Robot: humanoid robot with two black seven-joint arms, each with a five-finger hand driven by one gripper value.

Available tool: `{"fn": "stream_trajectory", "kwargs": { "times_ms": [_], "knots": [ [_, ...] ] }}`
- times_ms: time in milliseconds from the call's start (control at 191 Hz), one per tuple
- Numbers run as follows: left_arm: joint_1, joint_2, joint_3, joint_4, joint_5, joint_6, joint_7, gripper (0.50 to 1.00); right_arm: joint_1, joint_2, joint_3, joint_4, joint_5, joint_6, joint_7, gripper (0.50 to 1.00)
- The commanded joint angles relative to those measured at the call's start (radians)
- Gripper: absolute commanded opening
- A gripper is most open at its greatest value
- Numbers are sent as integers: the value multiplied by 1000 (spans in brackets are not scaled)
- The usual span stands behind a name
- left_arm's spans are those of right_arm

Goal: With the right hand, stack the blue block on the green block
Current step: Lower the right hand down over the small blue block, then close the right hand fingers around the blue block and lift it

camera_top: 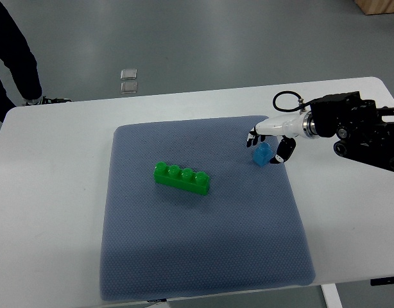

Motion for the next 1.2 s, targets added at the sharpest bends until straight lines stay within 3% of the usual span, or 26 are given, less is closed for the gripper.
{"fn": "stream_trajectory", "kwargs": {
  "times_ms": [0, 241, 1194],
  "knots": [
    [0, 0, 0, 1, 0, 0, 0, 1000, -2, 0, 0, -4, -10, -2, 0, 758],
    [0, 0, 0, -1, 0, 0, 0, 1000, 0, 0, 1, -4, -10, -1, 28, 691],
    [0, 0, 0, -1, 0, 0, 0, 1000, -19, 23, 1, -31, -53, -30, 74, 678]
  ]
}}
